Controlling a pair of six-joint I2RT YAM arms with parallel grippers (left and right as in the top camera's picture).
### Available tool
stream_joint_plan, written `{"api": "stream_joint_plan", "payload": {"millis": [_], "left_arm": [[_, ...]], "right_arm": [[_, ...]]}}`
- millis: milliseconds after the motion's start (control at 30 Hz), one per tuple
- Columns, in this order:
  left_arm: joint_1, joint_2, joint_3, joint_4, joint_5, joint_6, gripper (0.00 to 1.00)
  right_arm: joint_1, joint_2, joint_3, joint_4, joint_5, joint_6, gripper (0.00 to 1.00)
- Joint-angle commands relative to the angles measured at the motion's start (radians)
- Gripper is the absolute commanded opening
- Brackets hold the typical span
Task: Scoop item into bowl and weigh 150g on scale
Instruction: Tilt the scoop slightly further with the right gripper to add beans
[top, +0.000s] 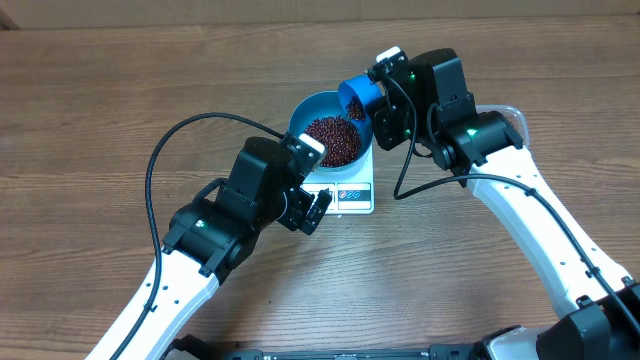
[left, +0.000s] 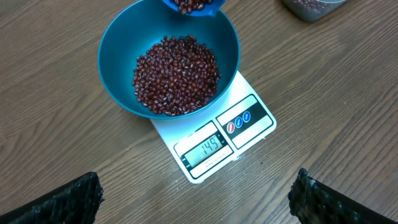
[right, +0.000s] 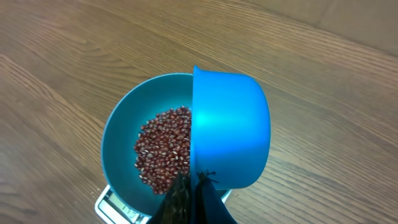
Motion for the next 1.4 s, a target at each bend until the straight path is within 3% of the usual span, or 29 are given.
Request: {"api": "stream_joint_plan", "payload": {"millis": [0, 1367], "left_arm": [[0.002, -0.013, 0.002, 0.002, 0.0, 0.009, 0.99], [0.002, -0.013, 0.002, 0.002, 0.0, 0.009, 1.0]], "right_arm": [[0.006, 0.003, 0.017, 0.005, -0.03, 0.02, 0.04], [0.006, 0.003, 0.017, 0.008, -0.022, 0.016, 0.04]]}}
